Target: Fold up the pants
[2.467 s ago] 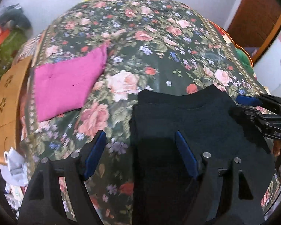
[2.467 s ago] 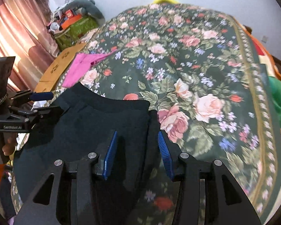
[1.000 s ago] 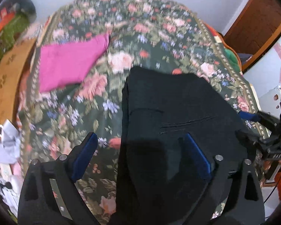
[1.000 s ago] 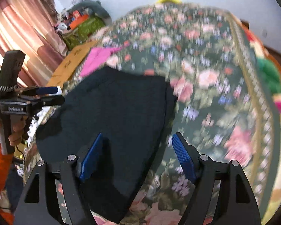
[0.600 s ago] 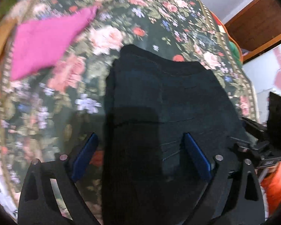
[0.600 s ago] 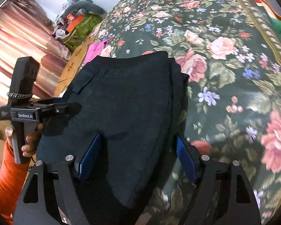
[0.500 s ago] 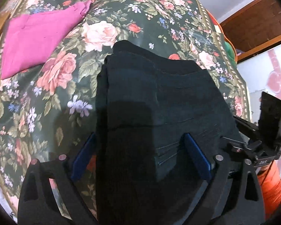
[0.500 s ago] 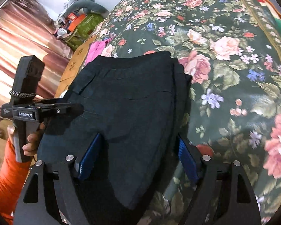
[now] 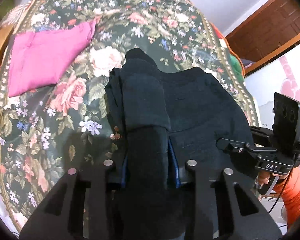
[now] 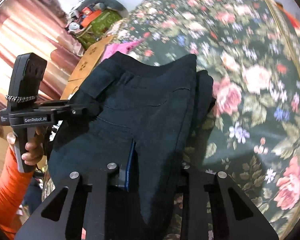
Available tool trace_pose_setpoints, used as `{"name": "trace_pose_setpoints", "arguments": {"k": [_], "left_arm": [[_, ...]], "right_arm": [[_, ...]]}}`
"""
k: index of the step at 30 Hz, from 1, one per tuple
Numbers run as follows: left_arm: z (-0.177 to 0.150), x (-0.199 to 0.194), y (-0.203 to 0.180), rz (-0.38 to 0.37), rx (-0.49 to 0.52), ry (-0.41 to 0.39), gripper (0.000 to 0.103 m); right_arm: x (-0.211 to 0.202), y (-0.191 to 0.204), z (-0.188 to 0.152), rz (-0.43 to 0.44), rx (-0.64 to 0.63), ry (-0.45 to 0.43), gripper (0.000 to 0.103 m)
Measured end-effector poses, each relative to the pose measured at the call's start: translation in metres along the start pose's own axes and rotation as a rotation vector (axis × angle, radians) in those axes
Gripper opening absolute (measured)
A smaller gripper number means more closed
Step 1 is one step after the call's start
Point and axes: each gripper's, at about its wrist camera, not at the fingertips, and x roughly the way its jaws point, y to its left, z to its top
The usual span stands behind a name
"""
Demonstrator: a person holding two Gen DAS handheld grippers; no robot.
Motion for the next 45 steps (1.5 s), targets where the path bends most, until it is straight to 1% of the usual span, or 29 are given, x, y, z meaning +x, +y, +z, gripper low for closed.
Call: {"name": "trace_pose_setpoints", "arguments": {"k": [4,8,12,16,19,22,28,34,37,39,41,45], "left_arm": [[-0.003,-0.022,-0.005,0.041,0.034,-0.057,0.029],[-0.002,-0.058,0.0,0.069,0.042,-0.154,0.028],[0.006,-0.097,0.012,0.106,0.036,-0.25,0.028],[0.022,-0.124,0.029,0.139,0.012,-0.318,0.027],[0.037,-0.14,0.047,0.177,-0.004,-0.364,0.027],[0.047,-0.148,0.062,0.201,-0.015,-0.389,0.027],[0.068,-0.138,0.108,0.203,-0.068,-0.395,0.026],[0.093,-0.111,0.159,0.202,-0.126,-0.395,0.026],[0.104,-0.095,0.177,0.226,-0.132,-0.403,0.026],[0.111,-0.082,0.186,0.255,-0.136,-0.398,0.026],[0.119,-0.066,0.196,0.282,-0.147,-0.381,0.026],[0.133,-0.037,0.213,0.315,-0.154,-0.347,0.026]], "right_arm": [[-0.008,0.022,0.011,-0.018,-0.072,-0.045,0.022],[-0.018,0.047,0.032,-0.031,-0.15,-0.104,0.022],[-0.021,0.076,0.063,-0.038,-0.227,-0.17,0.022],[-0.014,0.098,0.093,-0.034,-0.273,-0.213,0.022],[-0.002,0.113,0.117,-0.038,-0.301,-0.243,0.022],[0.011,0.119,0.133,-0.039,-0.317,-0.257,0.022],[0.055,0.122,0.16,-0.048,-0.313,-0.256,0.022],[0.102,0.118,0.183,-0.07,-0.296,-0.238,0.022],[0.122,0.116,0.192,-0.078,-0.281,-0.234,0.022],[0.14,0.111,0.199,-0.085,-0.26,-0.22,0.022],[0.153,0.107,0.204,-0.09,-0.242,-0.205,0.022],[0.178,0.098,0.211,-0.132,-0.214,-0.164,0.023]]}}
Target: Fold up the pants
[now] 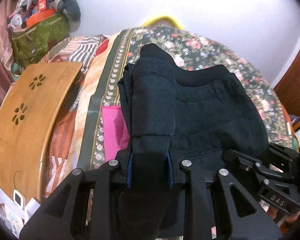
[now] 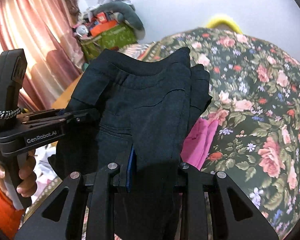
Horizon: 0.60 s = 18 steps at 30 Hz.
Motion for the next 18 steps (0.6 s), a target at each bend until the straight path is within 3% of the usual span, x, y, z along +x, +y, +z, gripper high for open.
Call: {"name": "trace_pose_setpoints", "arguments": {"k": [5,9,13,18], "left_arm": [[-0.003,0.043,0.004,0.008,-0.029,0.077,0.027],[-0.011,0.053,0.004,0.067,-0.058,0.12,0.035],[-0.016,0.032,0.007,0.07,-0.098,0.081,0.051],[-0.022,-0.026,0.002,0.028,-0.088,0.009,0.051]], "right_arm": [[0.017,-0.006,-0.003,-0.045,0.016,0.08,0.026],[0.011,-0.017,-0.016,-0.082,0.055,0.112,0.032],[-0.018,-0.024,-0.032,-0.06,0.11,0.078,0.044],[-0.068,-0.01,-0.033,-0.057,0.055,-0.005,0.044]]}}
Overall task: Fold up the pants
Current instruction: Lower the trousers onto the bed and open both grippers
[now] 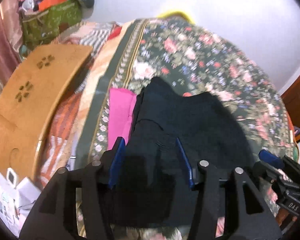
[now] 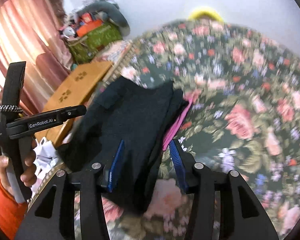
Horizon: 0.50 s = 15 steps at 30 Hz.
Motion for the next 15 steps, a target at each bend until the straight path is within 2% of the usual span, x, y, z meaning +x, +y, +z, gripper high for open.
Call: {"name": "trace_pose_setpoints", "arguments": {"k": [4,9,12,15], "left_arm": [[-0.01,-0.063,-0.016,-0.005,0.041,-0.089,0.051],[-0.03,-0.163,-0.05,0.02,0.14,-0.244,0.051],[-0.051,-0.224,-0.066,-0.001,0.167,-0.344,0.051],[-0.079,-0.283,-0.077,-0.006,0.176,-0.449,0.051]], "right_arm": [[-0.066,0.027,0.001,0.019,-0.076,-0.138,0.044],[-0.166,0.069,-0.01,0.051,-0.152,-0.357,0.044],[-0.223,0.095,-0.026,0.054,-0.19,-0.474,0.044],[-0.264,0.113,-0.042,0.055,-0.211,-0.534,0.044]]}}
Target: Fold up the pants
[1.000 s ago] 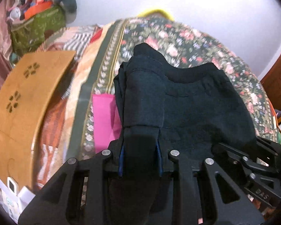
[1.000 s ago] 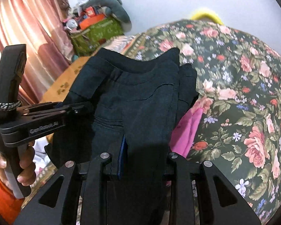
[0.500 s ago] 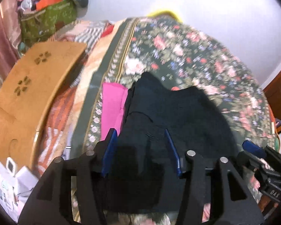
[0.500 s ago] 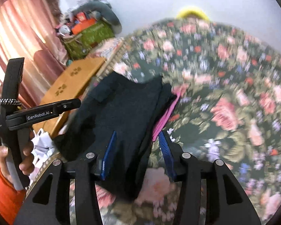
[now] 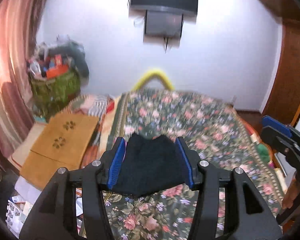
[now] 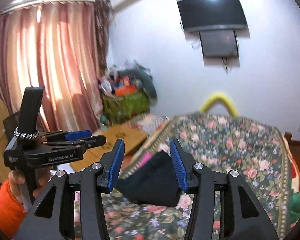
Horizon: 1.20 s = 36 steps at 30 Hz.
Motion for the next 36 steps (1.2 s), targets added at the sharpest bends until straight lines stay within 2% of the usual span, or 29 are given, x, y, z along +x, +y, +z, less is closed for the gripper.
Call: {"name": "trace_pose_setpoints", "arguments": {"k": [5,8,11,14,15,17,19,22,26,36], "left_arm": [[-0.014,-0.09,-0.019,-0.003,0.027,-0.136,0.051],[-0.026,-0.128,-0.026,0.011,0.029,-0.188,0.051],[-0.036,-0.159,-0.034,0.029,0.048,-0.233,0.052],[-0.045,-0.183,-0.04,0.034,0.063,-0.272,0.065],[-0.049,-0.19,-0.042,0.039,0.062,-0.284,0.071],[-0.053,-0.198,-0.042,0.044,0.054,-0.297,0.08],[-0.057,-0.204,-0.04,0.041,0.041,-0.304,0.09],[-0.061,-0.212,-0.039,0.025,0.028,-0.31,0.098],[-0.065,-0.22,-0.039,0.026,0.029,-0.329,0.103],[-0.07,-0.221,-0.037,0.029,0.019,-0.313,0.103]], "right_arm": [[-0.062,0.035,0.001,-0.029,-0.035,-0.093,0.044],[-0.09,0.053,-0.004,-0.057,-0.036,-0.123,0.044],[-0.101,0.06,-0.008,-0.075,-0.036,-0.134,0.044],[-0.112,0.066,-0.012,-0.092,-0.031,-0.139,0.054],[-0.114,0.067,-0.013,-0.104,-0.033,-0.144,0.061],[-0.119,0.069,-0.013,-0.126,-0.039,-0.158,0.072],[-0.122,0.07,-0.011,-0.141,-0.039,-0.174,0.087],[-0.126,0.072,-0.01,-0.168,-0.042,-0.193,0.099],[-0.129,0.07,-0.012,-0.181,-0.028,-0.202,0.102],[-0.136,0.077,-0.026,-0.18,-0.032,-0.173,0.102]]}}
